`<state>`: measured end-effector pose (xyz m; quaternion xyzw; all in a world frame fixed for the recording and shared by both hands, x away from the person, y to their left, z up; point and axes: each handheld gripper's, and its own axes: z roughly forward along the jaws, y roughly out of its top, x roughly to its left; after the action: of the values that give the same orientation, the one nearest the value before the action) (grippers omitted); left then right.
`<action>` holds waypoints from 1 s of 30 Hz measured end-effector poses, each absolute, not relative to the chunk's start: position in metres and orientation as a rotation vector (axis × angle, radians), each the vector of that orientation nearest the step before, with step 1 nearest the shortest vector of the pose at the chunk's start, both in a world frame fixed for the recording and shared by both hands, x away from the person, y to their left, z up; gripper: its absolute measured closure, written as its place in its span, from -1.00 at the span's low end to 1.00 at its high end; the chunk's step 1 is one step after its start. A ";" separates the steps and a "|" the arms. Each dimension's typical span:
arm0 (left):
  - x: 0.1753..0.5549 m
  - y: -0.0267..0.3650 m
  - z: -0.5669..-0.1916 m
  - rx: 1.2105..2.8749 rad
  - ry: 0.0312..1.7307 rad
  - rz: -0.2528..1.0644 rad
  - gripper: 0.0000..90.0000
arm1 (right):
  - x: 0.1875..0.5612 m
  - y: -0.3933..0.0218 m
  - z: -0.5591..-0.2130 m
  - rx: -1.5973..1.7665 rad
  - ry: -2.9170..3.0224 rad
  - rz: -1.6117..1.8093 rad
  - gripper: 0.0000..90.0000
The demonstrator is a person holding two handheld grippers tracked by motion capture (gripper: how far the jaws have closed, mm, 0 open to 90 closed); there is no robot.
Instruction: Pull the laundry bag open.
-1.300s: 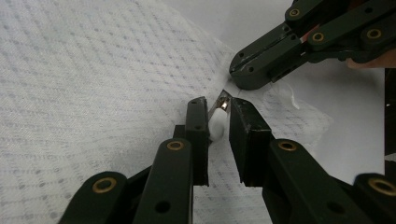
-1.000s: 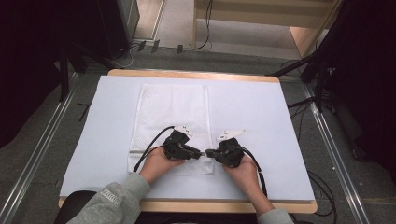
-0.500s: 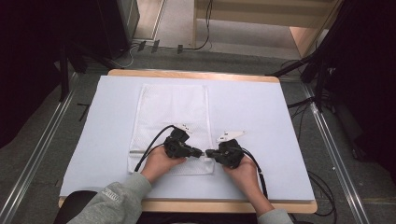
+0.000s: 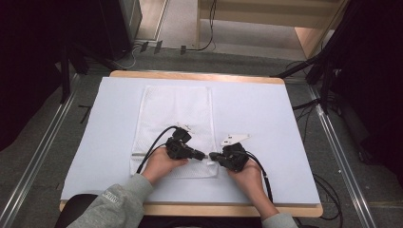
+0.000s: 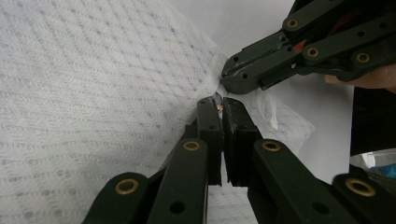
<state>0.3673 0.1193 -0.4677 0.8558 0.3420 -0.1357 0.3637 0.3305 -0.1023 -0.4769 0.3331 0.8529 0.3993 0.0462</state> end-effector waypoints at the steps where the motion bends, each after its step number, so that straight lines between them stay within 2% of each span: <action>1: 0.367 0.120 -0.468 2.202 0.884 -0.352 0.96 | 0.330 -0.102 -0.477 1.013 2.602 1.220 1.00; 30: 0.373 0.150 -0.458 2.205 0.902 -0.375 0.96 | 0.331 -0.105 -0.478 1.043 2.606 1.234 1.00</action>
<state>0.3727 0.1498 -0.4582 0.8541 0.3494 -0.1451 0.3569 0.3309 -0.1050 -0.4777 0.3401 0.8492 0.4022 0.0377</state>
